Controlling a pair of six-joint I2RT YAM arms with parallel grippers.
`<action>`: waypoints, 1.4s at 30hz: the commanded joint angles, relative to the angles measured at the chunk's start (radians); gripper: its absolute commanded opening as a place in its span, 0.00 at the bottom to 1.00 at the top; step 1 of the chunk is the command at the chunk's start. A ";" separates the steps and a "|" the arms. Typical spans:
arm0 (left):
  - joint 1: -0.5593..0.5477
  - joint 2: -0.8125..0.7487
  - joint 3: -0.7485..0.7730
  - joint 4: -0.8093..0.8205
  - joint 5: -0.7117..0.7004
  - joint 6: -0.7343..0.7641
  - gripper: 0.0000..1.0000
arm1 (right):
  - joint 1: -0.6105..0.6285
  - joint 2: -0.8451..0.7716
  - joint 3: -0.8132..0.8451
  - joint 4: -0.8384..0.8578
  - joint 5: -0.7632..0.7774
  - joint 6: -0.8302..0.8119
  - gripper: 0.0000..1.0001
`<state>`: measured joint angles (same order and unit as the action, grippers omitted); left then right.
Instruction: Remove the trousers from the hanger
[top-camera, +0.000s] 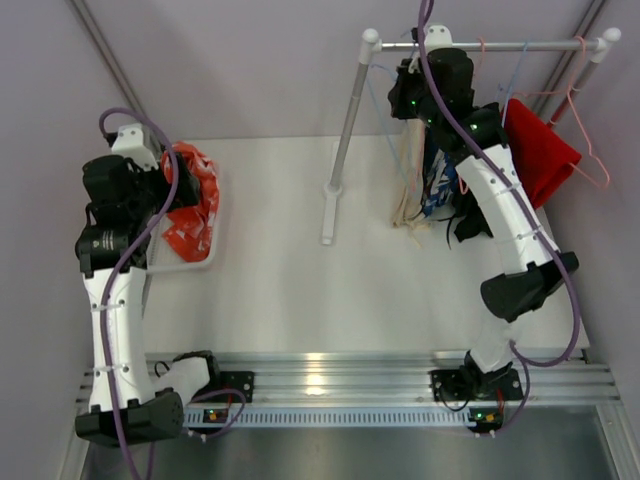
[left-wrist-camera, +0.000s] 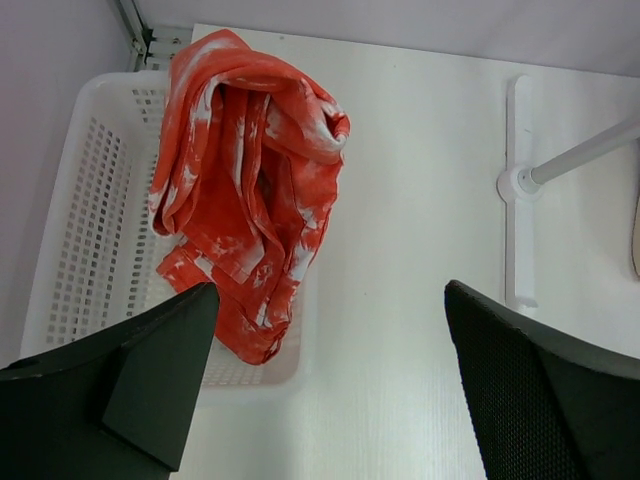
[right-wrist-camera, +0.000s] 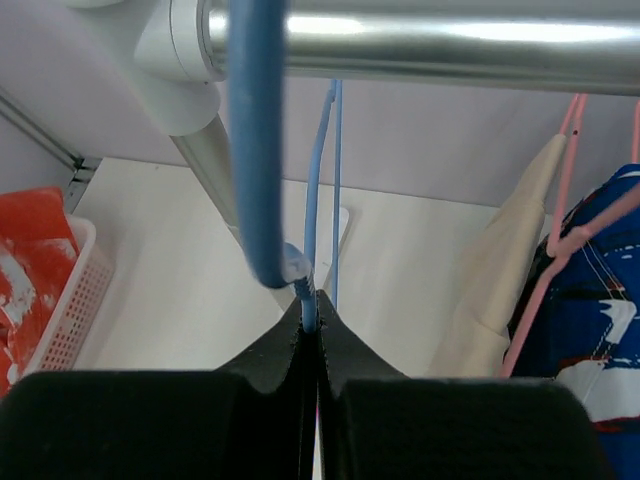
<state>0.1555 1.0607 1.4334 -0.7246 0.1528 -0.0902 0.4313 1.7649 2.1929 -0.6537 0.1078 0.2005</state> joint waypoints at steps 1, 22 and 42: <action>0.003 -0.027 -0.027 0.062 0.024 -0.026 0.99 | 0.026 0.048 0.077 0.117 0.044 -0.058 0.00; 0.003 -0.057 -0.070 0.065 0.024 -0.014 0.99 | 0.034 0.128 0.019 0.175 0.013 -0.042 0.24; 0.001 -0.039 0.018 0.027 0.091 -0.086 0.99 | 0.008 -0.498 -0.474 0.150 -0.187 -0.024 0.97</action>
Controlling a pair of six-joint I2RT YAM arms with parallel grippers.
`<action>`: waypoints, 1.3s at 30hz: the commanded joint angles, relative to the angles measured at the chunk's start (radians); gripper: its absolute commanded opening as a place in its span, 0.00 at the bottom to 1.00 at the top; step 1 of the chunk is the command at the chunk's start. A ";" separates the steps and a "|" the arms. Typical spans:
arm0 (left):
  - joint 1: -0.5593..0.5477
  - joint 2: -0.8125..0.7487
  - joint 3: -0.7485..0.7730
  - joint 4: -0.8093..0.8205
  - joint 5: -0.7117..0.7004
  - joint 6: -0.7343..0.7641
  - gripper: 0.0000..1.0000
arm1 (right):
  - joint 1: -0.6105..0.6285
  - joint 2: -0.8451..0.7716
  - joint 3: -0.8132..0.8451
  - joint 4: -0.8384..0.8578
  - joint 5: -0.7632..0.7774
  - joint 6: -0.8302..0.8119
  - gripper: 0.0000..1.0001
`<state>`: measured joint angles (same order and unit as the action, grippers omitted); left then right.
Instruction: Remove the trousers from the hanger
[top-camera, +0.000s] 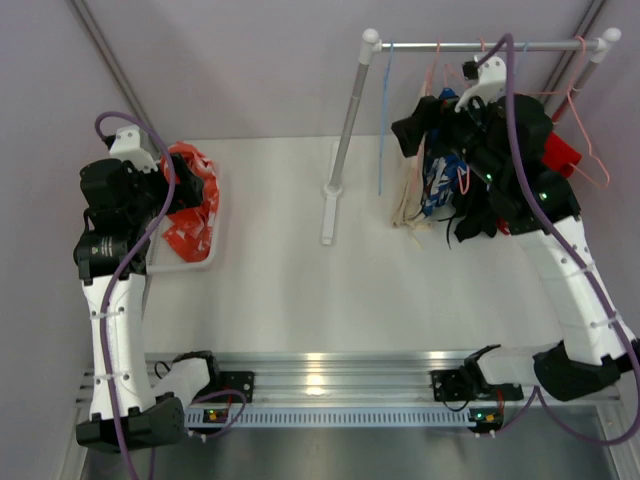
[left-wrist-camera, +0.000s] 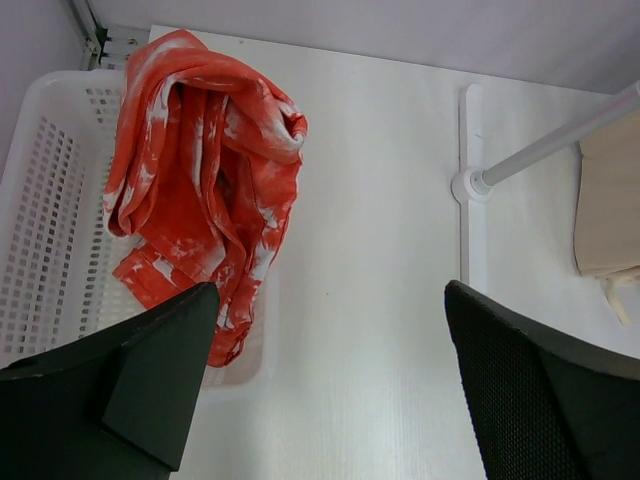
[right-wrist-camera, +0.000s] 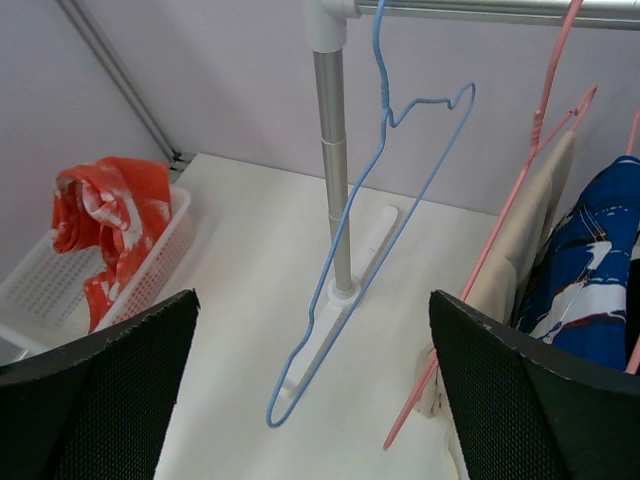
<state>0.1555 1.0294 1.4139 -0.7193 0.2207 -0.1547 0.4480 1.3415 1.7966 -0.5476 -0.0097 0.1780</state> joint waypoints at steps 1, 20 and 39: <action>0.001 -0.014 0.036 0.023 0.023 -0.020 0.99 | -0.040 -0.117 -0.101 0.051 -0.081 0.001 0.94; 0.001 -0.037 0.025 0.035 0.011 -0.037 0.99 | -0.316 0.183 -0.031 0.215 -0.352 0.248 0.43; 0.001 -0.012 0.017 0.041 0.017 -0.060 0.99 | -0.347 0.343 -0.046 0.417 -0.504 0.423 0.27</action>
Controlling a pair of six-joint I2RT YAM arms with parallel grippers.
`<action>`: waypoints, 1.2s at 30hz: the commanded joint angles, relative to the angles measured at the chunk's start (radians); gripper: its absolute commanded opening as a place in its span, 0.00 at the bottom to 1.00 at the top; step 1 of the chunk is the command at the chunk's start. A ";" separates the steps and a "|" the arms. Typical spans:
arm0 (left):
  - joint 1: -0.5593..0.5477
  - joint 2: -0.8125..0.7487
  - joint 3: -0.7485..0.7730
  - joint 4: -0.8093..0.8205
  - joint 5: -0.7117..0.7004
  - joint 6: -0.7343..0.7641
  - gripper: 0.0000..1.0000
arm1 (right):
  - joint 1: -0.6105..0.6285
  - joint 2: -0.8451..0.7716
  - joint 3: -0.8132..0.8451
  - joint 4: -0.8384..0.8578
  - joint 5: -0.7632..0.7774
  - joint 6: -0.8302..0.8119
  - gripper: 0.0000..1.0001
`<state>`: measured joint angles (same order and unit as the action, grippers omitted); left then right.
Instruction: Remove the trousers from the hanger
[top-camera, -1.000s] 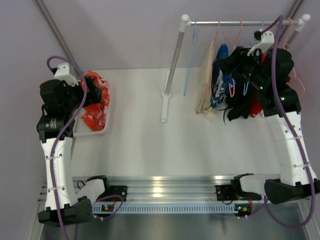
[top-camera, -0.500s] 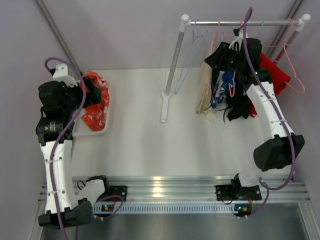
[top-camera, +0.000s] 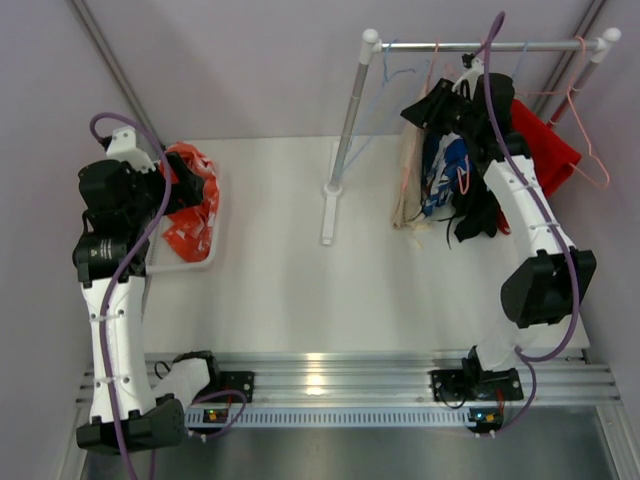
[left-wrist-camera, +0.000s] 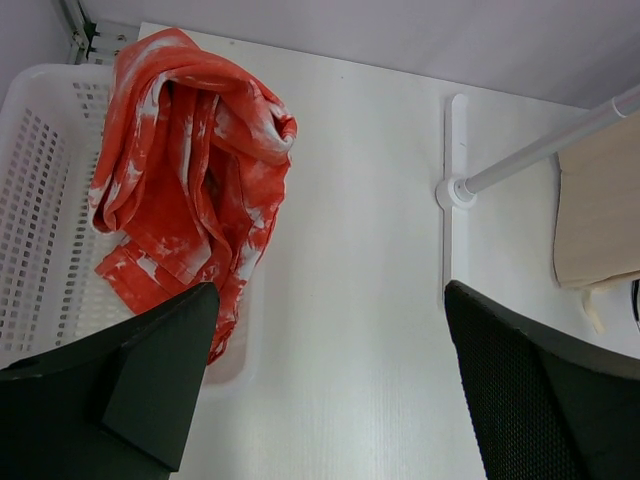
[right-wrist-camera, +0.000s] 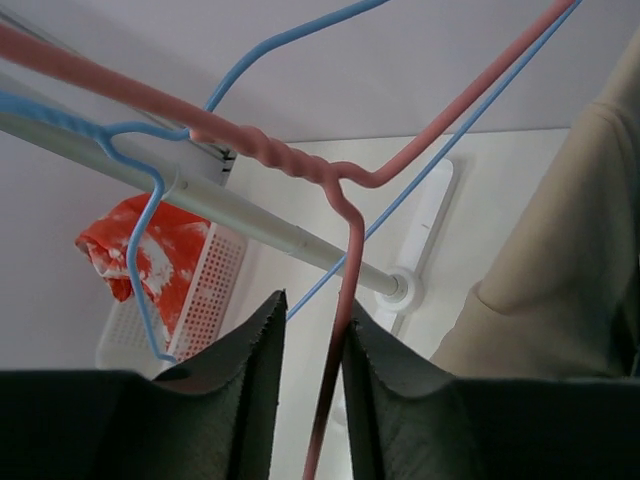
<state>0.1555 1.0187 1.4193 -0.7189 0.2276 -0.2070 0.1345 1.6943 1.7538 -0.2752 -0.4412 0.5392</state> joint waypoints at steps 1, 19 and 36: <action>0.001 -0.002 0.012 0.042 0.010 -0.009 0.99 | -0.039 -0.012 -0.007 0.154 -0.080 0.085 0.24; 0.001 -0.012 -0.005 0.078 0.030 -0.019 0.99 | -0.121 -0.070 -0.045 0.473 -0.326 0.438 0.00; -0.001 -0.029 0.030 0.088 0.021 0.040 0.99 | -0.179 -0.415 -0.264 0.413 -0.447 0.547 0.00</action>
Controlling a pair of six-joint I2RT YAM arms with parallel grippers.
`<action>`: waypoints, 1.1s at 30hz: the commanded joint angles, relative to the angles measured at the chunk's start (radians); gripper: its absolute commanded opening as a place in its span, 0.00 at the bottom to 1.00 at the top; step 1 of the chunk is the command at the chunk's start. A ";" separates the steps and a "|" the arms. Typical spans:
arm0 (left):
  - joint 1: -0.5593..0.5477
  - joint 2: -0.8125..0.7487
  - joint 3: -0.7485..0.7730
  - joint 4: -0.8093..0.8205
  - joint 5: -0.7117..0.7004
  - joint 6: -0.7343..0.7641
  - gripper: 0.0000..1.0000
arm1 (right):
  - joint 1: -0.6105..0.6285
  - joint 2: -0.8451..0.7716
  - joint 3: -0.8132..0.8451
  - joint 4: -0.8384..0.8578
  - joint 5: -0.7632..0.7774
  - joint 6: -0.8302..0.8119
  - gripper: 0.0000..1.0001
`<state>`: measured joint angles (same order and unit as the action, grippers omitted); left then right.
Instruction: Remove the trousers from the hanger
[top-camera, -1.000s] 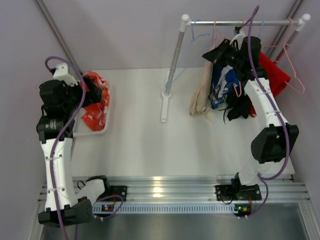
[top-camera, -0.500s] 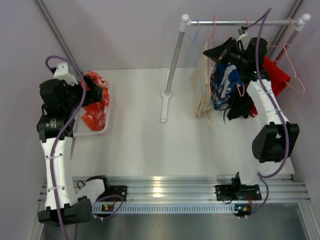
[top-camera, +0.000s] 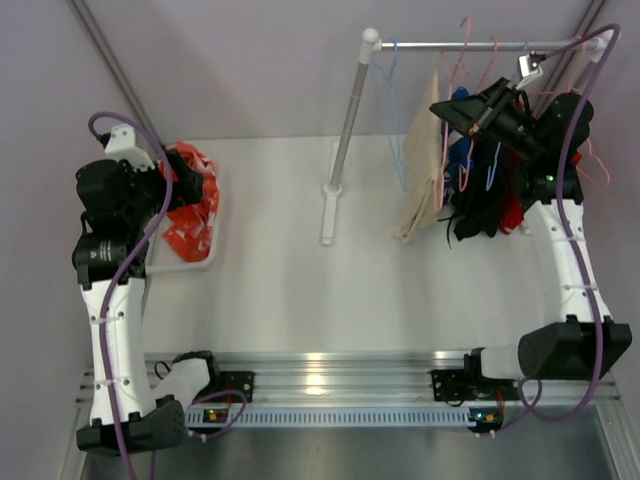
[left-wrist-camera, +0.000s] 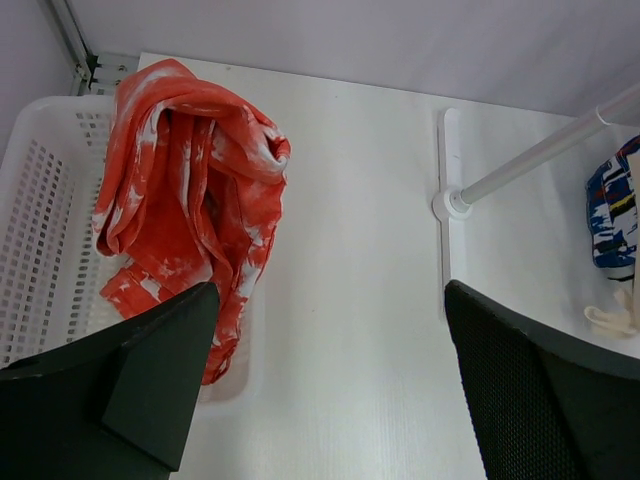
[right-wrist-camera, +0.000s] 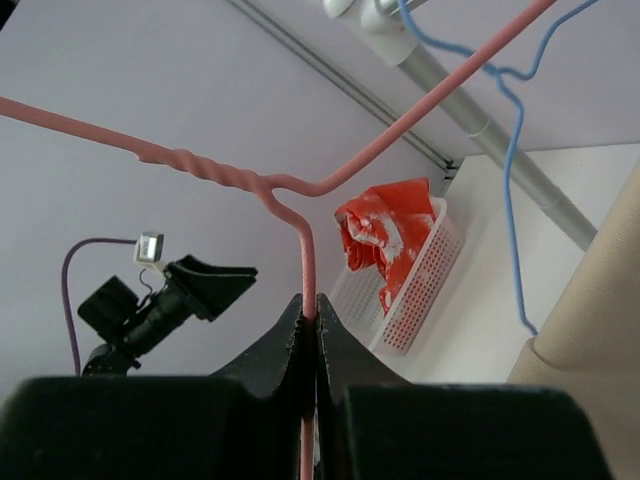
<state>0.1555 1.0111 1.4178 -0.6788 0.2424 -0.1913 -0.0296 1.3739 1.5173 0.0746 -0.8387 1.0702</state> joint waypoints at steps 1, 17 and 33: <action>-0.001 -0.023 0.030 0.045 0.005 0.029 0.99 | -0.021 -0.116 -0.061 0.029 -0.057 0.008 0.00; 0.001 -0.126 -0.052 0.021 0.003 0.055 0.99 | -0.128 -0.464 -0.296 -0.390 -0.528 -0.136 0.00; 0.001 -0.198 -0.141 -0.007 -0.029 0.076 0.99 | 0.328 -0.532 -0.338 -0.457 -0.569 -0.245 0.00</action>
<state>0.1555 0.8288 1.2919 -0.6922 0.2199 -0.1276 0.1402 0.8700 1.1385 -0.4694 -1.4403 0.8341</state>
